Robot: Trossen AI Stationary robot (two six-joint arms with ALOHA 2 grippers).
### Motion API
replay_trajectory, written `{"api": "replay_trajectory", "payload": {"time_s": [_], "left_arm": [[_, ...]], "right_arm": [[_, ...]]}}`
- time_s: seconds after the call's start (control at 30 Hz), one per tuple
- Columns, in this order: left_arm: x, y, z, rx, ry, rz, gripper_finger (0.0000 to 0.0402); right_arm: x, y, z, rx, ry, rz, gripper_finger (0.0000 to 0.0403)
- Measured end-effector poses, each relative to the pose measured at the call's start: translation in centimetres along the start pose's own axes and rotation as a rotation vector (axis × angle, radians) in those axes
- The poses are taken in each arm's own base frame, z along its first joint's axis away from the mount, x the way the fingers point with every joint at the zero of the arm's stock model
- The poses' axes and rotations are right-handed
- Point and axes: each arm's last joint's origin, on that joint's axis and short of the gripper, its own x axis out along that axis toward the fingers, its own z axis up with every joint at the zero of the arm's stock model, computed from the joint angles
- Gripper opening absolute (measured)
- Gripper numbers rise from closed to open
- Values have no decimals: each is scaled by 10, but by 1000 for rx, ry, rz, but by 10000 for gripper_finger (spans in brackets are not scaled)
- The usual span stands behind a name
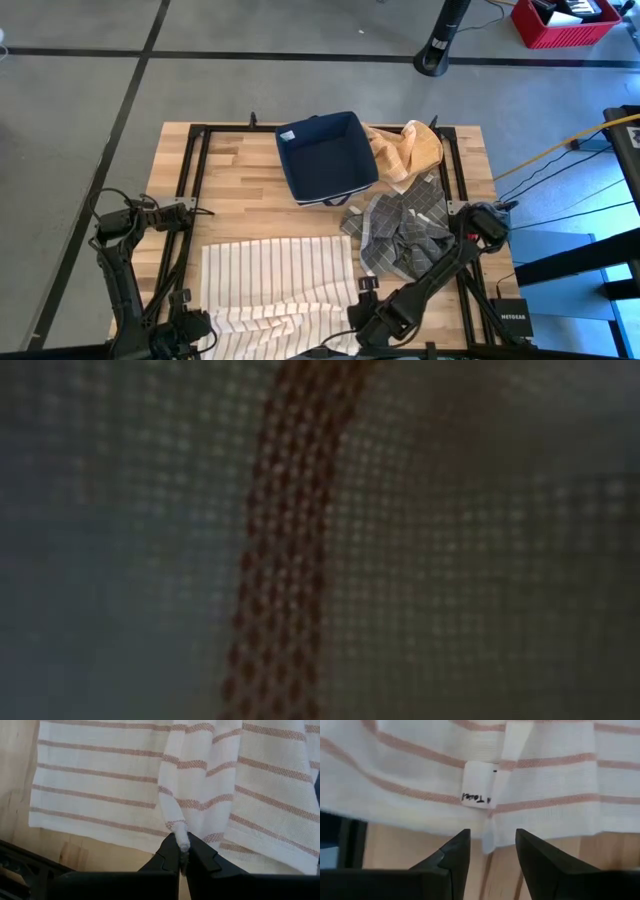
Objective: Fold towel
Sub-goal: Fold the white towel
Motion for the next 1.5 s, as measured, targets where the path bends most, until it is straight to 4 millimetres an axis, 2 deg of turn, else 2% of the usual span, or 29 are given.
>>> {"api": "replay_trajectory", "payload": {"time_s": [0.2,0.53,0.93,1.07,1.13,1.3,1.4,1.5], "left_arm": [[0,0,0,2,0,0,2],[0,0,0,-1,0,0,2],[0,3,0,-14,-4,23,2],[-12,14,-2,-66,-26,96,2],[-24,20,-5,-94,-57,136,2],[-39,30,-9,-145,-64,91,2],[-36,33,-9,-144,-73,100,2],[-26,36,-10,-111,-68,142,2]], "right_arm": [[1,0,2,-7,-24,-8,149],[6,-1,2,-8,-22,-19,67],[5,-2,2,-17,-33,-48,7],[-11,-6,6,-20,-66,-125,4],[-28,-9,11,-22,-101,-181,5],[-64,-25,23,-65,-169,-368,3],[-70,-41,30,-56,-169,-459,3],[-63,-61,35,-30,-119,-489,2]]}}
